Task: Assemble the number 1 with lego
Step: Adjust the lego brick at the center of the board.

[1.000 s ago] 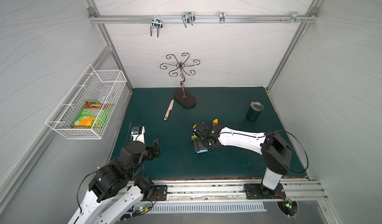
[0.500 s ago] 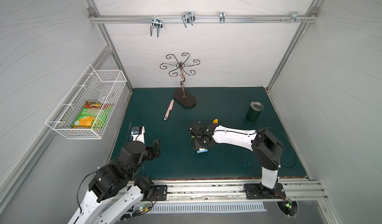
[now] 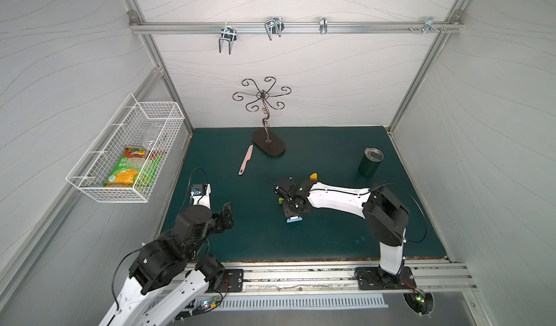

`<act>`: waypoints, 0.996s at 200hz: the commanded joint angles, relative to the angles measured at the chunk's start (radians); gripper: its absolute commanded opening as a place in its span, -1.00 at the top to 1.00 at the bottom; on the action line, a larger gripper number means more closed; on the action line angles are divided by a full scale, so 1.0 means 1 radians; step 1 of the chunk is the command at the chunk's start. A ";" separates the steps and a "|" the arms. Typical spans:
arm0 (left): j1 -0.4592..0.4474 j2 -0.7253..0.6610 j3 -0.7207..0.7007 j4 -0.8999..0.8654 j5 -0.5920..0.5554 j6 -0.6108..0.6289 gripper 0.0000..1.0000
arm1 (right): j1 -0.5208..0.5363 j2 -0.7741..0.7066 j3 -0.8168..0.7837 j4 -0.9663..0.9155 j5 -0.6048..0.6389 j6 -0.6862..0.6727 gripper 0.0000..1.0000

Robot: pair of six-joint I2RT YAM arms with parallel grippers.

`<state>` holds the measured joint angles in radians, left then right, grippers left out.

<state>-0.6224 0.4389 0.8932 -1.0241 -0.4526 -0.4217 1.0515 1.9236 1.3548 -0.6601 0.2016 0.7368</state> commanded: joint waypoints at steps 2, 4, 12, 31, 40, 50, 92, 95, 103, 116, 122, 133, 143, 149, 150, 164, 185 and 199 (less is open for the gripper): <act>0.003 -0.008 0.007 0.036 0.001 0.004 -1.00 | -0.008 -0.015 0.008 -0.053 0.006 0.024 0.25; 0.003 -0.008 0.007 0.036 0.001 0.004 -0.99 | -0.009 -0.018 0.006 -0.054 0.006 0.026 0.26; 0.003 -0.008 0.007 0.036 0.001 0.004 -0.99 | -0.011 -0.033 -0.006 -0.055 0.000 0.033 0.28; 0.003 -0.008 0.007 0.036 0.000 0.004 -0.99 | -0.026 -0.075 -0.040 -0.045 -0.028 0.049 0.32; 0.003 -0.008 0.007 0.036 0.000 0.004 -0.99 | -0.036 -0.095 -0.057 -0.042 -0.041 0.054 0.33; 0.003 -0.008 0.007 0.036 0.000 0.004 -0.99 | -0.044 -0.115 -0.072 -0.045 -0.054 0.056 0.34; 0.003 -0.006 0.008 0.036 0.002 0.004 -0.99 | -0.093 -0.185 -0.126 -0.085 -0.097 0.041 0.37; 0.003 -0.006 0.007 0.037 0.002 0.004 -0.99 | -0.098 -0.190 -0.131 -0.089 -0.101 0.038 0.37; 0.003 -0.007 0.007 0.036 0.002 0.004 -0.99 | -0.116 -0.201 -0.144 -0.102 -0.118 0.033 0.38; 0.003 -0.006 0.007 0.036 0.002 0.004 -0.99 | -0.148 -0.221 -0.173 -0.118 -0.153 0.021 0.38; 0.003 -0.006 0.007 0.037 0.004 0.006 -0.99 | -0.165 -0.229 -0.185 -0.125 -0.169 0.011 0.37; 0.003 -0.005 0.007 0.038 0.004 0.006 -0.99 | -0.190 -0.242 -0.206 -0.139 -0.190 -0.005 0.37; 0.003 -0.004 0.007 0.038 0.005 0.005 -0.99 | -0.213 -0.251 -0.224 -0.151 -0.198 -0.021 0.37; 0.003 -0.003 0.007 0.038 0.005 0.006 -0.99 | -0.226 -0.255 -0.235 -0.154 -0.199 -0.028 0.37; 0.003 -0.003 0.006 0.038 0.005 0.006 -0.99 | -0.228 -0.256 -0.236 -0.155 -0.199 -0.030 0.37; 0.003 -0.002 0.006 0.039 0.006 0.008 -0.99 | -0.255 -0.263 -0.257 -0.153 -0.209 -0.043 0.37; 0.003 0.000 0.006 0.039 0.006 0.008 -0.99 | -0.276 -0.245 -0.260 -0.156 -0.221 -0.063 0.36; 0.003 0.002 0.006 0.039 0.008 0.008 -0.99 | -0.281 -0.223 -0.251 -0.158 -0.229 -0.077 0.36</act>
<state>-0.6224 0.4393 0.8932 -1.0241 -0.4522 -0.4213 0.7788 1.6939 1.0927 -0.7856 0.0063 0.7017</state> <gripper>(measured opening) 0.996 0.359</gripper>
